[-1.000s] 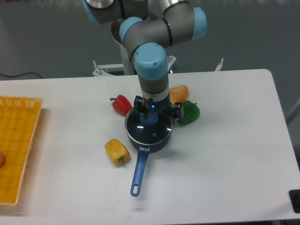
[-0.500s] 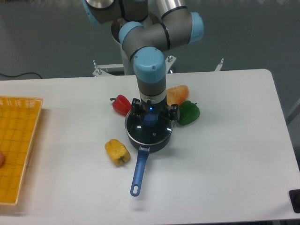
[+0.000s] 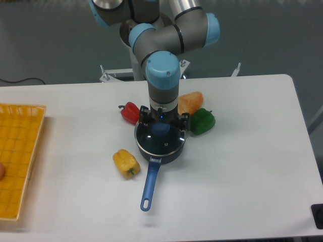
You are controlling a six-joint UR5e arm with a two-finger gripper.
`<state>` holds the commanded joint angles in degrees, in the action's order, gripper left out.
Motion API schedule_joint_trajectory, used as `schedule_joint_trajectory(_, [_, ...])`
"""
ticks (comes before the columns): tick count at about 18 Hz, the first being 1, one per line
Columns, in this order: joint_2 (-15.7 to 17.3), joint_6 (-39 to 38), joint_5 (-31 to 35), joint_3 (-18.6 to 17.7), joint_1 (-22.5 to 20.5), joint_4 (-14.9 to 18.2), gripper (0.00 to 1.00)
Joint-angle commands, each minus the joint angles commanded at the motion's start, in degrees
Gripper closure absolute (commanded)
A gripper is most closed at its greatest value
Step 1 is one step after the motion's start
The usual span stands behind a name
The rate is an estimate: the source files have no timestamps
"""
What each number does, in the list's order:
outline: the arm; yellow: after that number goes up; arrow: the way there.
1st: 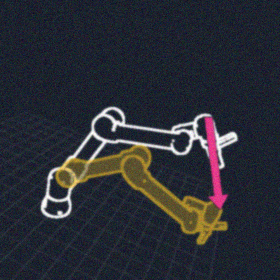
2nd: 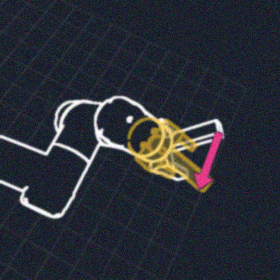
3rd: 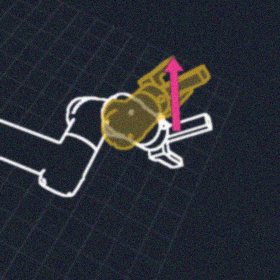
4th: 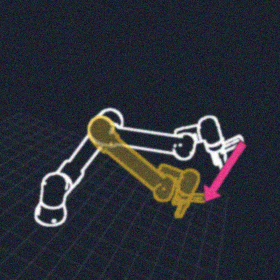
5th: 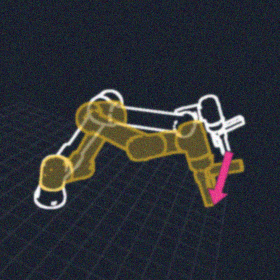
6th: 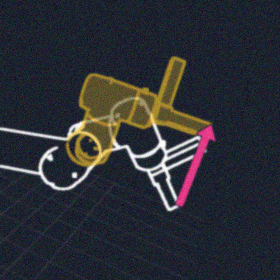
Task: Open the lid
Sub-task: 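Close the gripper around the blue knob of the glass lid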
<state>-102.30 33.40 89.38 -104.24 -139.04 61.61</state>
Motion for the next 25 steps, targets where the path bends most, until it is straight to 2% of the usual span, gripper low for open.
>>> schedule_joint_trajectory(25, [-0.7,0.44,0.79,-0.44,0.62,1.85,0.01])
